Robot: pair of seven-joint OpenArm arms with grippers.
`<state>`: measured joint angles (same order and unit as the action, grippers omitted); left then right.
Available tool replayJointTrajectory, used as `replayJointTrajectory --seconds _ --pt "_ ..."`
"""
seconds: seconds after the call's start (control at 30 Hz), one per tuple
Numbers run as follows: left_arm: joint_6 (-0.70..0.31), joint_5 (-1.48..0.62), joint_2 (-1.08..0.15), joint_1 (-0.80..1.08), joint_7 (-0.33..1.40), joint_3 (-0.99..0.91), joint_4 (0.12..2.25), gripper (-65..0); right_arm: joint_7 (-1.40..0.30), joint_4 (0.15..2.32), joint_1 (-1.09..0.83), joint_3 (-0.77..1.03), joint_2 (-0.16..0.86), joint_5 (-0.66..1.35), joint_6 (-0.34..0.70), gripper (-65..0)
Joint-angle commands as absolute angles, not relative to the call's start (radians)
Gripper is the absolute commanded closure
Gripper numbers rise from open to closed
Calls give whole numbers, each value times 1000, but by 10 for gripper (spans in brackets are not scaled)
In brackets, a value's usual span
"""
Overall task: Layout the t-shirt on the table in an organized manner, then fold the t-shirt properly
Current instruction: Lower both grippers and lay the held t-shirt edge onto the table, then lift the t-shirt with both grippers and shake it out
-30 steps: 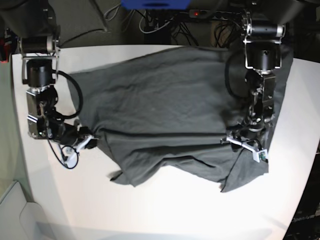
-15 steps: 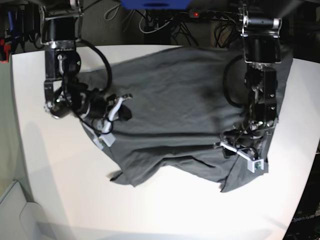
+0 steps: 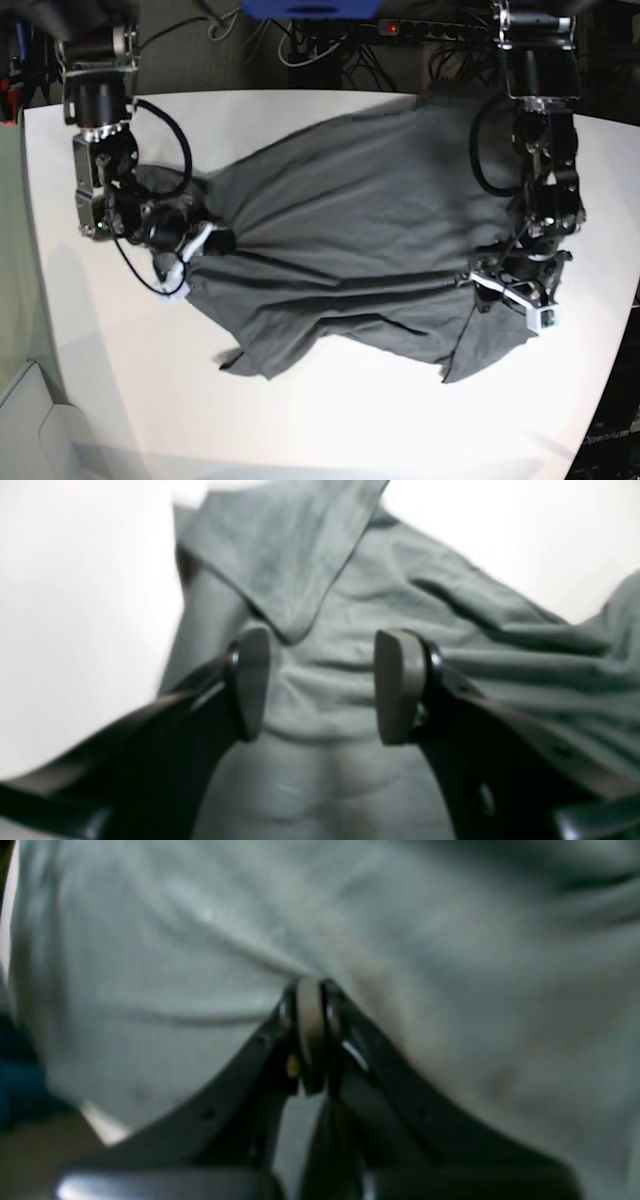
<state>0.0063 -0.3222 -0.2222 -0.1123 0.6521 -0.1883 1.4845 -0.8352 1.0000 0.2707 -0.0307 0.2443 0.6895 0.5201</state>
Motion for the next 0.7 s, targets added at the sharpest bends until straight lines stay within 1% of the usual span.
replayJointTrajectory --seconds 0.0,0.13,0.23,0.3,0.4,0.47,0.6,0.67 --pt "5 -321 -232 -117 641 -191 1504 -329 -848 935 303 -28 274 595 475 0" --pt "5 -321 -236 -97 642 -191 1511 -329 -705 734 450 -30 308 559 475 0" --pt "5 -320 -236 -85 642 -191 1518 -329 -684 728 510 -22 308 496 475 0" --pt "5 -321 -236 -84 642 -191 1524 -329 -733 760 529 -22 309 490 479 0" --pt "4 -323 -234 -84 642 -213 1529 -329 -858 952 472 -22 306 490 524 0" --pt "4 -325 -231 -85 642 -226 1529 -329 -920 1147 389 -24 297 490 565 0" --pt "4 -326 -231 -96 642 -226 1529 -329 -1044 1461 248 -25 226 484 568 0" --pt "4 -326 -229 -117 642 -225 1529 -329 -1102 1543 189 -25 194 484 572 0"
